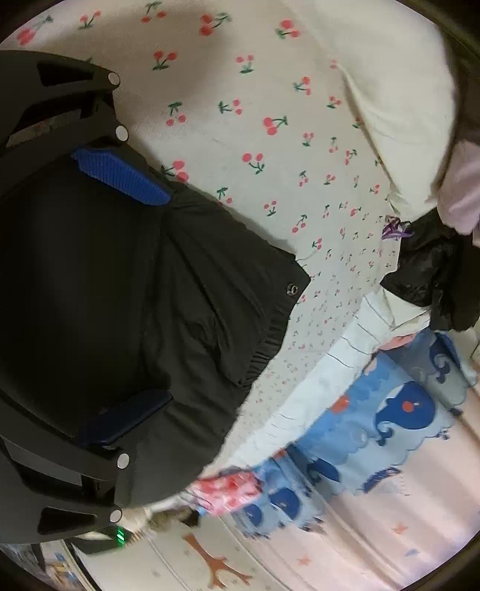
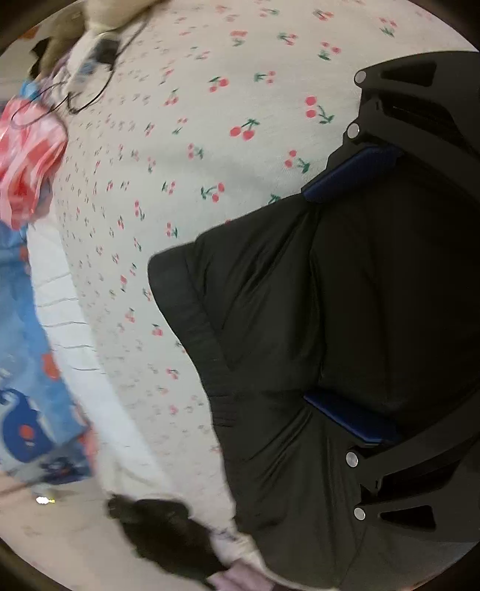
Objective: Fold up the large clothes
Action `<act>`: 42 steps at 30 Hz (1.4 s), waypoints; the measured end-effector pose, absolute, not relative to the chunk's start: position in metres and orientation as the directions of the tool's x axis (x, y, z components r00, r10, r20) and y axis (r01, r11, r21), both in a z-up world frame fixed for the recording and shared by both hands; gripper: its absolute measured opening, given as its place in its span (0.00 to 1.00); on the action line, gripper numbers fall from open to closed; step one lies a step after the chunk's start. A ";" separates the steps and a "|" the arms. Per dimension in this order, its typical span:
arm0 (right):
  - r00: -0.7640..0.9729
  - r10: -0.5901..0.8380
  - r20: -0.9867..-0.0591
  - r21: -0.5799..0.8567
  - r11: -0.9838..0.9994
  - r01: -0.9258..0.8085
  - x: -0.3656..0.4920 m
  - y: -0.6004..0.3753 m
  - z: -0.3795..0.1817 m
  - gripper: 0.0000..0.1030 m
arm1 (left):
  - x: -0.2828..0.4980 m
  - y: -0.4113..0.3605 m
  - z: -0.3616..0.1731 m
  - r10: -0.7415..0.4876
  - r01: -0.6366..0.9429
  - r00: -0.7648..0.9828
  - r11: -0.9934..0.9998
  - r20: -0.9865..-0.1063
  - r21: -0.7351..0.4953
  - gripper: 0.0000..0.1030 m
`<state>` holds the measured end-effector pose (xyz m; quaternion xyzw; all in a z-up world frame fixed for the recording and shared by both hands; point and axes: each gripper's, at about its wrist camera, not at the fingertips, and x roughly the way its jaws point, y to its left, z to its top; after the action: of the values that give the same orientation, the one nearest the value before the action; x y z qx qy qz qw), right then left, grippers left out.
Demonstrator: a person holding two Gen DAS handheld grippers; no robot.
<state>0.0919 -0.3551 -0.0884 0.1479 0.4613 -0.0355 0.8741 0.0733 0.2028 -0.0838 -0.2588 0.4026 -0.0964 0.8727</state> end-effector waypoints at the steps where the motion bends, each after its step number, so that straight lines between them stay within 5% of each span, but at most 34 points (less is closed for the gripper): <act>1: 0.565 0.074 -0.822 0.224 0.954 0.200 0.090 -0.354 -0.081 0.94 | 0.070 0.203 -0.080 -0.362 -0.048 0.655 0.856 -0.664 -0.514 0.93; 4: 0.668 0.111 -0.736 0.294 0.941 0.168 0.050 -0.356 -0.047 0.94 | 0.045 0.212 -0.062 -0.361 -0.062 0.683 0.837 -0.635 -0.544 0.93; 6: 0.713 0.071 -0.697 0.237 0.962 0.136 0.026 -0.351 -0.040 0.94 | 0.041 0.210 -0.066 -0.304 -0.051 0.685 0.887 -0.662 -0.460 0.93; 8: 0.625 0.027 -0.780 0.141 0.981 0.134 0.028 -0.349 -0.078 0.94 | 0.049 0.213 -0.088 -0.334 -0.069 0.618 0.878 -0.711 -0.473 0.95; 12: 0.607 0.071 -0.791 0.223 0.958 0.178 0.019 -0.364 -0.070 0.93 | 0.034 0.226 -0.073 -0.347 -0.130 0.605 0.844 -0.716 -0.520 0.94; 18: 0.663 0.268 -0.699 0.315 0.948 -0.050 -0.055 -0.332 -0.011 0.93 | -0.040 0.242 -0.038 -0.438 -0.064 0.612 0.802 -0.658 -0.594 0.94; 20: 0.619 0.408 -0.671 0.456 0.885 -0.089 -0.082 -0.340 -0.007 0.93 | -0.061 0.250 -0.037 -0.472 -0.089 0.600 0.763 -0.646 -0.640 0.94; 23: 0.594 0.497 -0.633 0.598 0.801 -0.032 -0.122 -0.363 -0.012 0.93 | -0.089 0.257 -0.047 -0.557 -0.142 0.539 0.679 -0.631 -0.721 0.94; 29: 0.544 0.501 -0.673 0.657 0.743 0.129 -0.167 -0.393 -0.037 0.94 | -0.116 0.248 -0.060 -0.660 -0.197 0.479 0.561 -0.578 -0.804 0.94; 31: 0.523 0.483 -0.702 0.602 0.795 0.073 -0.175 -0.368 -0.029 0.93 | -0.122 0.243 -0.061 -0.668 -0.216 0.473 0.545 -0.575 -0.810 0.94; 36: 0.399 0.726 -0.561 0.763 0.640 -0.092 -0.180 -0.271 -0.015 0.93 | -0.133 0.232 -0.057 -0.694 -0.220 0.484 0.492 -0.533 -0.842 0.94; 42: 0.283 0.758 -0.587 0.785 0.618 -0.027 -0.148 -0.160 -0.067 0.93 | -0.140 0.217 -0.059 -0.716 -0.233 0.481 0.452 -0.506 -0.861 0.94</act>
<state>-0.1481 -0.1601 -0.0666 0.3425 0.5338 0.2710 0.7240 -0.1400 0.2169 -0.0593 -0.4945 0.4798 -0.1715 0.7042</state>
